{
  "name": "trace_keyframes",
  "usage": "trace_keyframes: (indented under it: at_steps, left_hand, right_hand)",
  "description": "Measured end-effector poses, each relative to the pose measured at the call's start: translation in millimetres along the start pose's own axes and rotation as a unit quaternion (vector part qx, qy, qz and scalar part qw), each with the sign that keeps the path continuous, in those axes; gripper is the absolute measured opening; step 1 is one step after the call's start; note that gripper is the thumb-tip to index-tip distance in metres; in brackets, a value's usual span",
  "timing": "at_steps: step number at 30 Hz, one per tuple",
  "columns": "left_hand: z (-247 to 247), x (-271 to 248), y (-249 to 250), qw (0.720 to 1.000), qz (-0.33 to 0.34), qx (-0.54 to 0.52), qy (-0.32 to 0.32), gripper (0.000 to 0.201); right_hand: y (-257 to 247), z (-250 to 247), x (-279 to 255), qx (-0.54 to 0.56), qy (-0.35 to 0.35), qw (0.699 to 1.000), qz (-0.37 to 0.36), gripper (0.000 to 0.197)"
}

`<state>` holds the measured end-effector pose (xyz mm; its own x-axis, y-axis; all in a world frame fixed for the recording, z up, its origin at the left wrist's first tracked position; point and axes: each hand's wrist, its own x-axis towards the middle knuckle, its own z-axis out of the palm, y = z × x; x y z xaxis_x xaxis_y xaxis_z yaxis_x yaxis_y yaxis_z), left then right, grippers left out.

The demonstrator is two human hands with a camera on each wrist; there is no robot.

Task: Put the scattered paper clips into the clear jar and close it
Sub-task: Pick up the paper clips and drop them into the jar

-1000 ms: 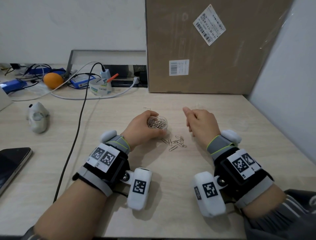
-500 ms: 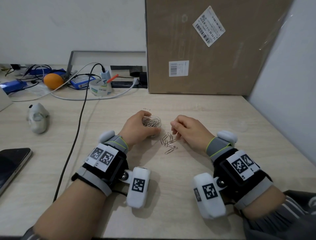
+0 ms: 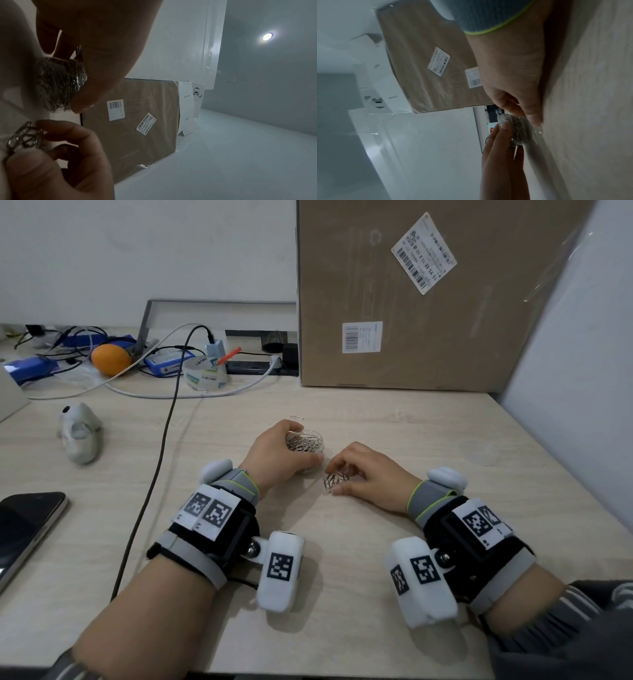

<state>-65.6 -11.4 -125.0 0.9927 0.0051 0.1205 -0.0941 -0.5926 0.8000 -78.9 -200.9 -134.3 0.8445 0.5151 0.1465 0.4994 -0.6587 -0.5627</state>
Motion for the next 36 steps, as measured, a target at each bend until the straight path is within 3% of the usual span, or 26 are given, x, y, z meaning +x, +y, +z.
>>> trace_keyframes:
  at_steps: [10,18,27,36]
  left_hand:
    - [-0.5,0.5,-2.6,1.000,-0.004,0.002,-0.003,0.061]
    - [0.4,0.6,-2.7,1.000,-0.008,-0.005,-0.006,0.060]
    - [0.2,0.8,-2.6,1.000,-0.006,0.001,-0.008,0.062]
    - [0.6,1.3,-2.9,1.000,-0.005,0.006,-0.007,0.062]
  right_hand:
    - [-6.5,8.4,7.0,-0.070,0.031,0.997,-0.033,0.012]
    - [-13.9,5.5,11.1,-0.159,-0.017,0.987,0.005,0.017]
    - [-21.6,0.9,13.2,-0.297,-0.039,0.954,0.000,0.021]
    - [-21.0,1.6,12.3,-0.252,-0.029,0.967,0.011,0.020]
